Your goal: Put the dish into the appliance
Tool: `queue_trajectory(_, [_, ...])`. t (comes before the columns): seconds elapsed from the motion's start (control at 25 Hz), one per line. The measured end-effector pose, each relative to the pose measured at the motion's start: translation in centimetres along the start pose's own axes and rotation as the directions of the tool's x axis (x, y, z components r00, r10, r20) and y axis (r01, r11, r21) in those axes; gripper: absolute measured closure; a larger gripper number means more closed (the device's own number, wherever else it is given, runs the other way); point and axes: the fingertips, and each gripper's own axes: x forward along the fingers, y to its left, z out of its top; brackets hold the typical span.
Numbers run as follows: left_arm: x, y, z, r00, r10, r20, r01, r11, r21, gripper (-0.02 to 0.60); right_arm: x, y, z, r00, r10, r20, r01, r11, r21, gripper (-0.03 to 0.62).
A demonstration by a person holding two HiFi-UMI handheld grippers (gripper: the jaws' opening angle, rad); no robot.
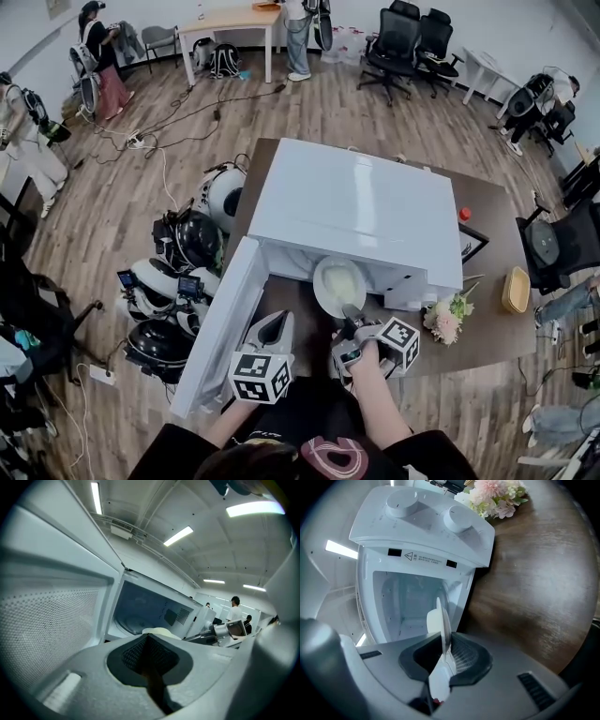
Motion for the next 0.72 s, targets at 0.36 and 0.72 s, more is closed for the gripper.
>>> queue_trajectory(0.36, [0.2, 0.5, 0.1, 1.000, 0.017, 0.000, -0.017, 1.000, -0.002, 0.574, 1.2, 1.1, 0.3, 1.000, -0.001, 0.005, 0.001, 1.000, -0.015, 0.534])
queue_trajectory(0.72, [0.9, 1.2, -0.3, 0.998, 0.055, -0.012, -0.055, 0.998, -0.010, 0.574, 2.9, 0.3, 1.4, 1.000, -0.029, 0.002, 0.029, 1.000, -0.006, 0.537])
